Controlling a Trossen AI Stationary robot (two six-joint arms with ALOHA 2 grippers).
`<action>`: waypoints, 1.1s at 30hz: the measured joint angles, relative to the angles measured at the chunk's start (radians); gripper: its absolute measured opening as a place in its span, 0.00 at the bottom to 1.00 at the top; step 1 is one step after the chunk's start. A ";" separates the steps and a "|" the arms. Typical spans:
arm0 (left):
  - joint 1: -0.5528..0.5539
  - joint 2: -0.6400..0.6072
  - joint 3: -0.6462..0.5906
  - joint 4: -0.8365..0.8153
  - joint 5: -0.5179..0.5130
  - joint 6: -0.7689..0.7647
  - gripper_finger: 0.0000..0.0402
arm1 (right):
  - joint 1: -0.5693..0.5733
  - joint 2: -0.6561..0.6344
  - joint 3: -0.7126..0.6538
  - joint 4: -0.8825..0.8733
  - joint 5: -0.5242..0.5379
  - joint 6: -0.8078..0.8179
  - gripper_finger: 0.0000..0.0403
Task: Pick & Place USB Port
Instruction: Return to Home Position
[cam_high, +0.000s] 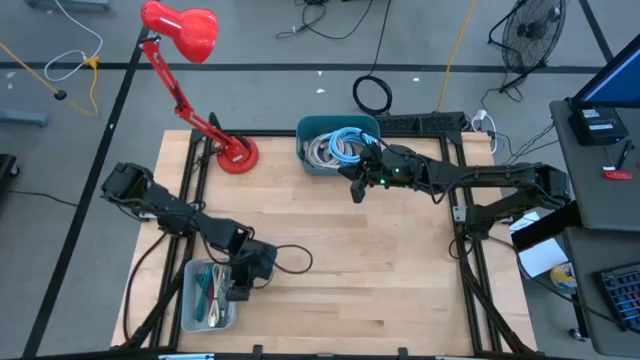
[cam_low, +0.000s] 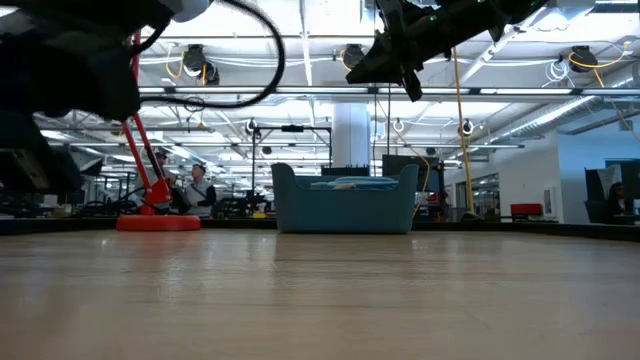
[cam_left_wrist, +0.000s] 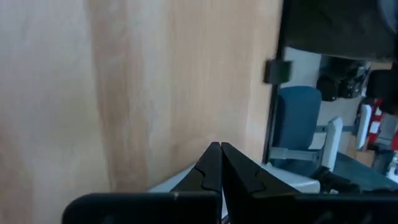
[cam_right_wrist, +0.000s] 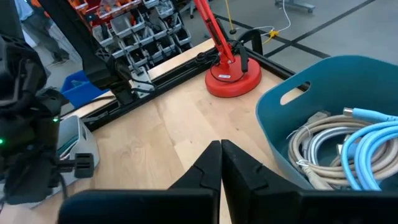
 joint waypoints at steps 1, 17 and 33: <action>-0.002 0.000 -0.006 -0.005 -0.001 -0.010 0.00 | 0.000 0.000 0.000 0.002 -0.001 0.000 0.00; -0.099 0.000 -0.011 -0.020 0.037 -0.102 0.00 | 0.000 -0.031 -0.001 0.001 0.002 -0.023 0.00; -0.186 -0.001 -0.012 -0.008 0.071 -0.168 0.00 | -0.011 -0.075 -0.001 -0.007 0.030 -0.037 0.00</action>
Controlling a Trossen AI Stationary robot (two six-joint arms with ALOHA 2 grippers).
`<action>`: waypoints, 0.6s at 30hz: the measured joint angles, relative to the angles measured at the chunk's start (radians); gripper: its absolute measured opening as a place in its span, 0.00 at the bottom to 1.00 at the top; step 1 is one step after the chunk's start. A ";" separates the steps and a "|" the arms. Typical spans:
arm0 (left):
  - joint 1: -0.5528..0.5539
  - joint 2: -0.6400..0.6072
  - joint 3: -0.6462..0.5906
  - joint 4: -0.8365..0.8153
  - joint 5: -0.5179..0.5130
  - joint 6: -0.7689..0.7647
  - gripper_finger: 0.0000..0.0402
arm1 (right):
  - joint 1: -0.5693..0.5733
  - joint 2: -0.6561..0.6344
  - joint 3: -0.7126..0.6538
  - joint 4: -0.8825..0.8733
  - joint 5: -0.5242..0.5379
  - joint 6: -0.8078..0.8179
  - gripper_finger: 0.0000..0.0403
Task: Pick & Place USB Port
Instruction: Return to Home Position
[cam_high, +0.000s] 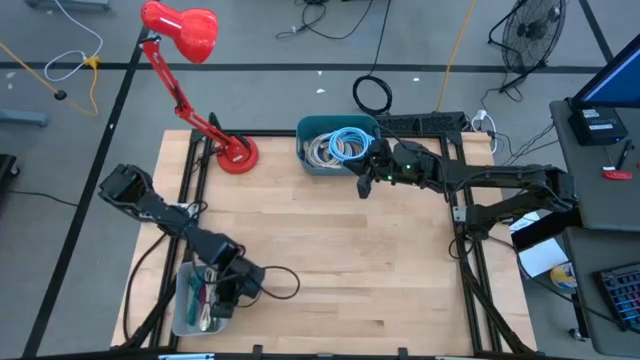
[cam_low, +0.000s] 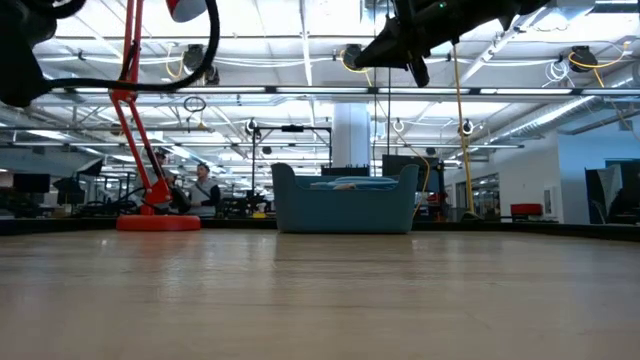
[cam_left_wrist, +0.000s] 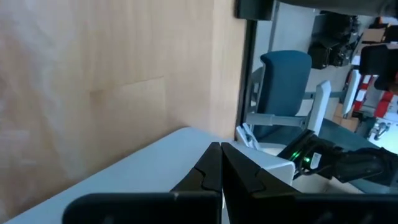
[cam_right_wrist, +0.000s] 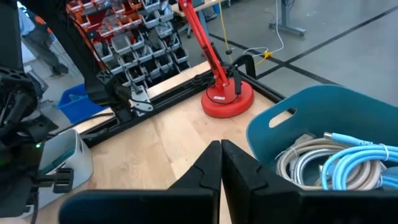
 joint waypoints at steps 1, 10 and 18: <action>-0.005 0.000 0.000 0.001 0.000 -0.004 0.00 | 0.000 0.000 0.000 0.000 0.000 0.000 0.00; -0.010 -0.001 0.000 0.039 -0.001 -0.049 0.00 | 0.000 0.000 0.000 -0.001 0.000 0.002 0.00; 0.082 -0.084 0.000 -0.017 -0.022 -0.018 0.00 | 0.000 -0.005 0.000 0.000 -0.003 0.002 0.00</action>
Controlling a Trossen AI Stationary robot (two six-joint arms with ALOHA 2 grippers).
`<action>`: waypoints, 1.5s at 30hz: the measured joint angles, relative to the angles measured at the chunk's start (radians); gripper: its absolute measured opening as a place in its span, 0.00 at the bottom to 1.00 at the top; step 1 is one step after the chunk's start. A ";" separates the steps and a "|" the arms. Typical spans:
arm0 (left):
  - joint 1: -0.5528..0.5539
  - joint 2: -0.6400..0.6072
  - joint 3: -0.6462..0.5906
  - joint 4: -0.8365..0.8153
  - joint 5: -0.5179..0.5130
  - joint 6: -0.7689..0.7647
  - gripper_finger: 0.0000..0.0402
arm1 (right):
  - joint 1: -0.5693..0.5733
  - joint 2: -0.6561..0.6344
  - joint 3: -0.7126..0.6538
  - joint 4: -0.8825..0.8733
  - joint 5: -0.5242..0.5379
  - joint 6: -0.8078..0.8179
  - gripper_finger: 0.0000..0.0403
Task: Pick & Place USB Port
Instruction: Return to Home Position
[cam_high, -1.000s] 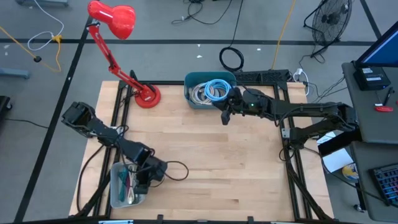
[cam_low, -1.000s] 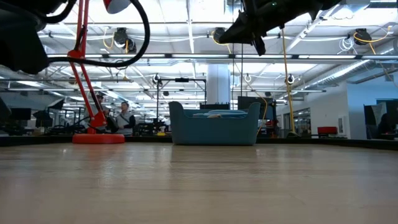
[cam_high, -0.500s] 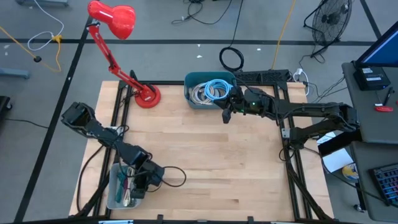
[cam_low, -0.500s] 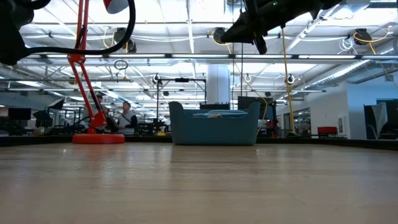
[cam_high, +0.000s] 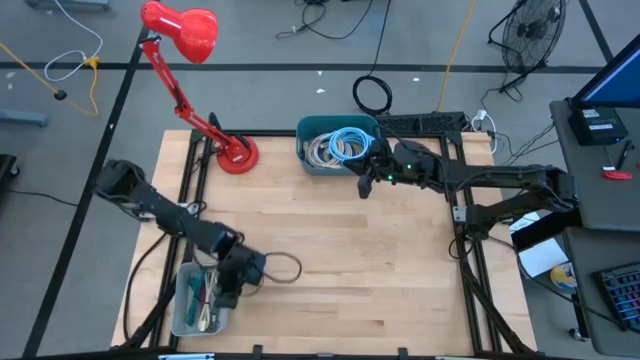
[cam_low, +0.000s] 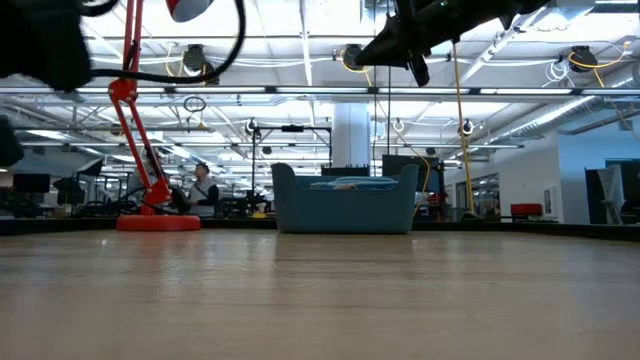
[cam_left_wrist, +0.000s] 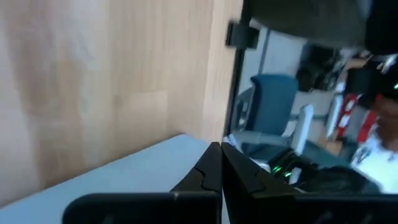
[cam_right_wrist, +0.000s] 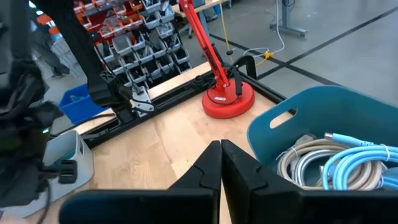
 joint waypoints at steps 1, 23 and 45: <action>0.025 -0.018 0.000 -0.014 -0.005 0.015 0.00 | 0.000 -0.003 0.000 0.001 0.000 -0.001 0.00; 0.638 -0.239 0.246 -0.107 -0.168 0.436 0.00 | -0.065 -0.260 0.000 -0.027 -0.030 -0.364 0.00; 0.778 -0.225 0.527 -0.289 -0.279 0.635 0.00 | 0.180 -0.743 -0.232 -0.617 0.166 -0.043 0.00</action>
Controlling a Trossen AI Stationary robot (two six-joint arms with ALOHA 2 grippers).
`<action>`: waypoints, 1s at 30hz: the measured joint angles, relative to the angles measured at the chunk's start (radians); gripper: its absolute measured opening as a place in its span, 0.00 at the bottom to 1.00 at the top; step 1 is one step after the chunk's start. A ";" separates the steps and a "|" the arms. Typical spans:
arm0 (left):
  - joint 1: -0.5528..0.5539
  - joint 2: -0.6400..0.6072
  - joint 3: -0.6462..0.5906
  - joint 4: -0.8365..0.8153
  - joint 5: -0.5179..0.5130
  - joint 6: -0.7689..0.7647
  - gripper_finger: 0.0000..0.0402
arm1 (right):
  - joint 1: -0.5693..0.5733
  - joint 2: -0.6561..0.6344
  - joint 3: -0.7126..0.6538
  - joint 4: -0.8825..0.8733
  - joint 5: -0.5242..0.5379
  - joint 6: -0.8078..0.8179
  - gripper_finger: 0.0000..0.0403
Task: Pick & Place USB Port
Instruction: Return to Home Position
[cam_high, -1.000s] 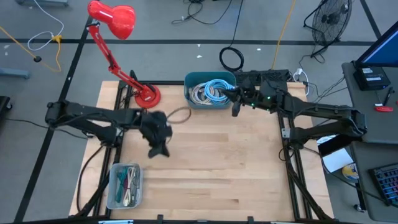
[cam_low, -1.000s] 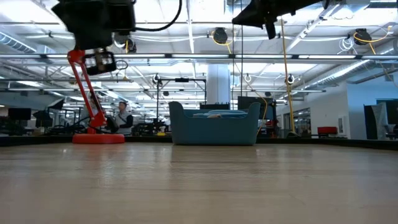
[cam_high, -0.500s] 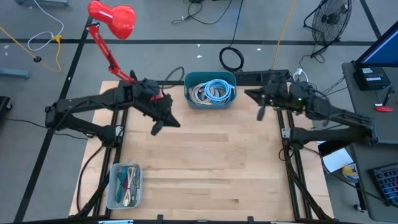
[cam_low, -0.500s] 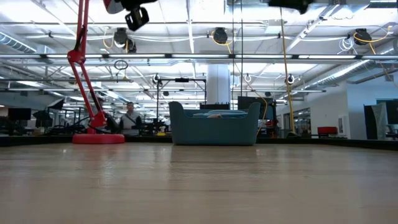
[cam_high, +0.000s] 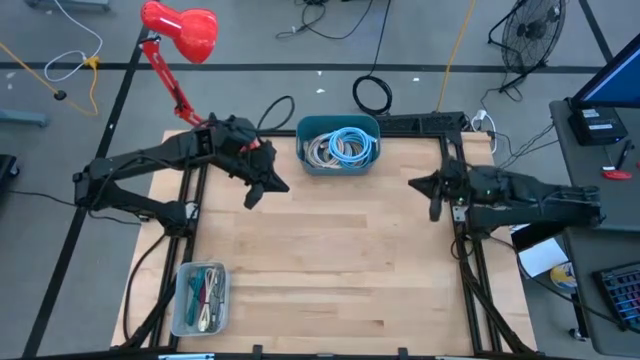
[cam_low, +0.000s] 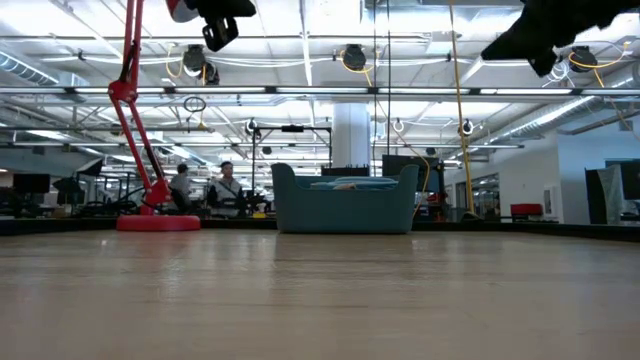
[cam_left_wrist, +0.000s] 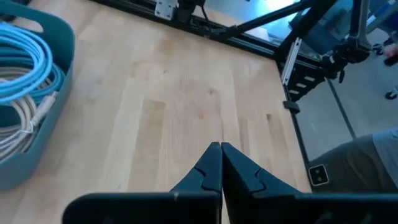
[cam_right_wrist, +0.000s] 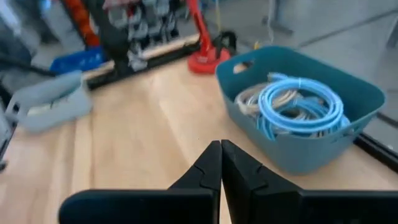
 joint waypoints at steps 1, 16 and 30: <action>0.001 -0.002 0.000 0.002 0.000 0.001 0.00 | 0.021 -0.015 -0.041 0.055 0.029 0.004 0.00; 0.002 -0.002 0.000 -0.019 -0.003 -0.005 0.00 | 0.205 -0.125 -0.577 0.742 0.046 0.021 0.00; 0.000 -0.002 0.000 -0.073 -0.018 -0.014 0.00 | 0.213 -0.293 -0.723 0.765 0.050 -0.065 0.00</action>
